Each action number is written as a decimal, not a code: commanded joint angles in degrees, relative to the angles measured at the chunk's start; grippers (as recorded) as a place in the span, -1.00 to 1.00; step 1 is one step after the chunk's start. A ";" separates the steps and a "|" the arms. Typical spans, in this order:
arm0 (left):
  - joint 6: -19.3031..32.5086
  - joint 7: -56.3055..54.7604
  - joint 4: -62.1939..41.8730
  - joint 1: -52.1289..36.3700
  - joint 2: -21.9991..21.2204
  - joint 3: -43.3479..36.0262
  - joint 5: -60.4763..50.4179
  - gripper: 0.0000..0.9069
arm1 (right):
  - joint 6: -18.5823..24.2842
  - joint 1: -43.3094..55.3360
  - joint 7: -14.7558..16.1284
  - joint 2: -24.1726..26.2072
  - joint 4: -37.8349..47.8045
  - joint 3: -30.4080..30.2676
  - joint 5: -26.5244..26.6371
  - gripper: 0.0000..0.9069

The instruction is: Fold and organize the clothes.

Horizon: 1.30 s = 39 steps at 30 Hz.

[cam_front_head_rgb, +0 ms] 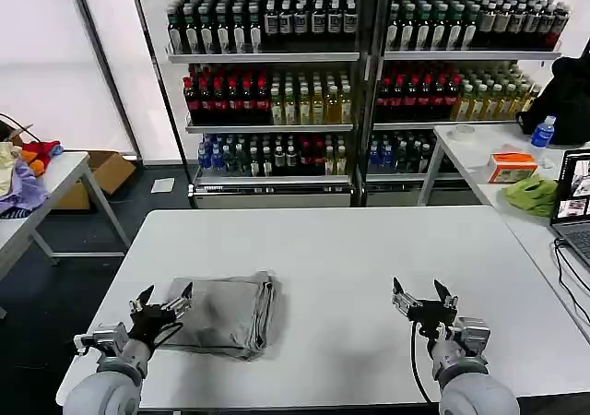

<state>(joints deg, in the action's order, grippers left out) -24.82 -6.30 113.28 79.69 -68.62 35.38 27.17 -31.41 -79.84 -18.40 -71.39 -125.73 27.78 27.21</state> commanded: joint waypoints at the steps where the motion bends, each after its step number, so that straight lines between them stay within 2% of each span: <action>1: 0.59 1.34 -5.82 0.06 1.47 3.34 -2.97 1.00 | -0.04 0.46 -0.02 0.04 0.38 -0.75 -0.10 1.00; 9: -0.57 3.12 -5.93 0.87 1.41 2.23 -1.09 1.00 | -0.17 0.42 -0.05 -0.42 0.20 -0.91 -0.54 1.00; 10: -0.73 3.37 -5.90 0.92 1.40 2.05 -0.89 0.91 | -0.18 0.41 -0.07 -0.42 0.25 -0.92 -0.57 1.00; 11: -0.80 3.55 -5.89 0.92 1.38 1.97 -0.90 0.73 | -0.17 0.41 -0.07 -0.43 0.31 -0.95 -0.60 1.00; 12: -0.89 3.75 -5.88 0.95 1.32 1.86 -0.74 0.71 | -0.16 0.40 -0.05 -0.43 0.48 -1.03 -0.65 1.00; 14: -1.20 4.16 -5.89 0.98 1.24 1.69 0.19 0.44 | -0.14 0.46 -0.08 -0.59 0.96 -1.29 -1.09 1.00; 15: -1.49 4.58 -5.88 1.09 1.25 1.54 0.46 0.18 | -0.11 0.51 -0.08 -0.75 1.11 -1.47 -1.46 1.00; 16: -1.49 4.82 -5.89 1.18 1.21 1.46 0.39 0.02 | -0.13 0.56 -0.12 -0.93 1.05 -1.55 -1.61 1.00; 17: -1.54 5.06 -5.79 1.27 1.15 1.32 0.34 -0.38 | -0.14 0.55 -0.13 -1.02 0.83 -1.57 -1.61 1.00; 20: -1.54 5.59 -5.69 1.37 0.98 1.07 0.32 -0.96 | -0.12 0.11 0.02 -0.94 0.13 -1.47 -1.49 1.00; 33: -0.29 5.46 -6.40 0.91 -0.11 1.71 0.90 -0.98 | 0.07 1.35 -0.08 -0.19 1.68 -1.09 -1.12 1.00; 39: 1.03 4.36 -5.15 1.11 1.01 6.66 1.76 -1.00 | -0.11 2.61 -0.26 -0.14 2.04 -1.80 -1.00 1.00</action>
<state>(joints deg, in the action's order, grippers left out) -24.84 -1.40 107.42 80.71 -68.44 37.46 27.88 -31.50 -77.98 -18.59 -71.55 -123.94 26.17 26.24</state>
